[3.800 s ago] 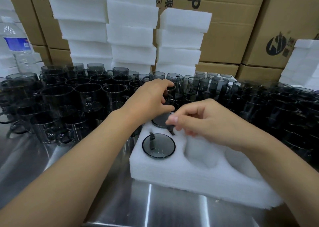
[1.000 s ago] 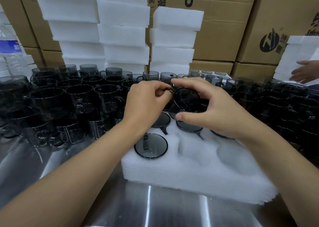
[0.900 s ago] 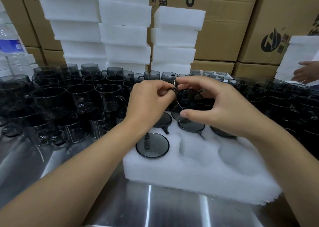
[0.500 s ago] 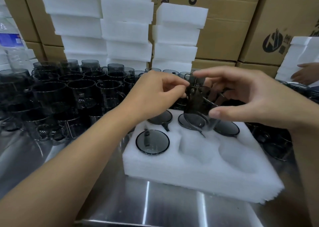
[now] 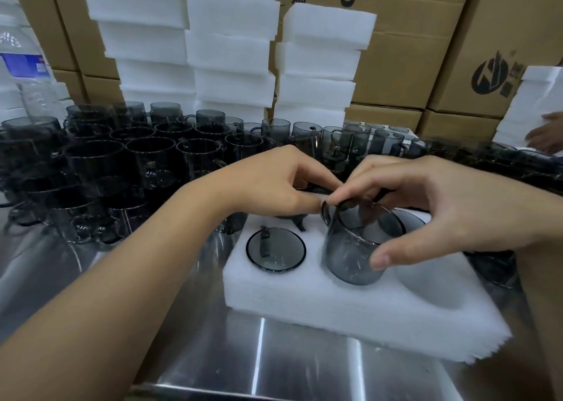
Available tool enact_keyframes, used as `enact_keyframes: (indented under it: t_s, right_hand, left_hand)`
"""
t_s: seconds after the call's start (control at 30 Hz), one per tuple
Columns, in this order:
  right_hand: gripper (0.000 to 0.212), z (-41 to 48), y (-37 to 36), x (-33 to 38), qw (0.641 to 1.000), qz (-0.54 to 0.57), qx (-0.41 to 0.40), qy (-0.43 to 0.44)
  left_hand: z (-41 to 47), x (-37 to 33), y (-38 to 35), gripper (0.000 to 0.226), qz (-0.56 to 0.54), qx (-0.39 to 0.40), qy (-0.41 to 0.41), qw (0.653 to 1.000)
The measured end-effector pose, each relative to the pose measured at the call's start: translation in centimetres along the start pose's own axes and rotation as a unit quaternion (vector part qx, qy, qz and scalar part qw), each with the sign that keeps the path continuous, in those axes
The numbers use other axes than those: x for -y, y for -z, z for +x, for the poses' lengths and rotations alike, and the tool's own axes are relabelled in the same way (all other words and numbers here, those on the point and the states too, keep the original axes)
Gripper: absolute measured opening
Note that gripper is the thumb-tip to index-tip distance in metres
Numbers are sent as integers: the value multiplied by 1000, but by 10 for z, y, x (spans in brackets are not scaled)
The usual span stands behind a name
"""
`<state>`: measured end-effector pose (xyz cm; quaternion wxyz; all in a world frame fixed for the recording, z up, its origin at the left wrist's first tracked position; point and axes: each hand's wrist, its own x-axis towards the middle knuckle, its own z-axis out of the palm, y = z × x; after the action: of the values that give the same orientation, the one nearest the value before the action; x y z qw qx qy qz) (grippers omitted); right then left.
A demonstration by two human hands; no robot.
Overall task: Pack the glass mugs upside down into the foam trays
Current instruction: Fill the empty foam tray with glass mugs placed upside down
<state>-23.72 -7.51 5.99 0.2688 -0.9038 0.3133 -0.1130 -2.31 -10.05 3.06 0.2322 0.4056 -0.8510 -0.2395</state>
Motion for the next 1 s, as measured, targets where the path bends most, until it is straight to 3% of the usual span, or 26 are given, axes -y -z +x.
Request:
enact_keyframes:
  t_s: [0.27, 0.53, 0.7, 0.87, 1.0]
  right_hand:
    - [57, 5, -6, 1, 997, -50, 51, -35]
    - [66, 5, -2, 0, 993, -61, 77, -58]
    - [66, 6, -6, -2, 994, -74, 57, -61]
    - [68, 12, -12, -3, 988, -105, 92, -71]
    - [66, 12, -7, -6, 995, -38, 67, -68]
  left_hand:
    - [1, 1, 1, 33, -29, 21, 33, 999]
    - [-2, 0, 10, 59, -68, 102, 32, 992]
    - [-2, 1, 10, 57, -52, 98, 40, 993]
    - [-5, -1, 10, 52, -36, 126, 38, 991]
    - [-5, -3, 10, 56, -23, 160, 10, 987]
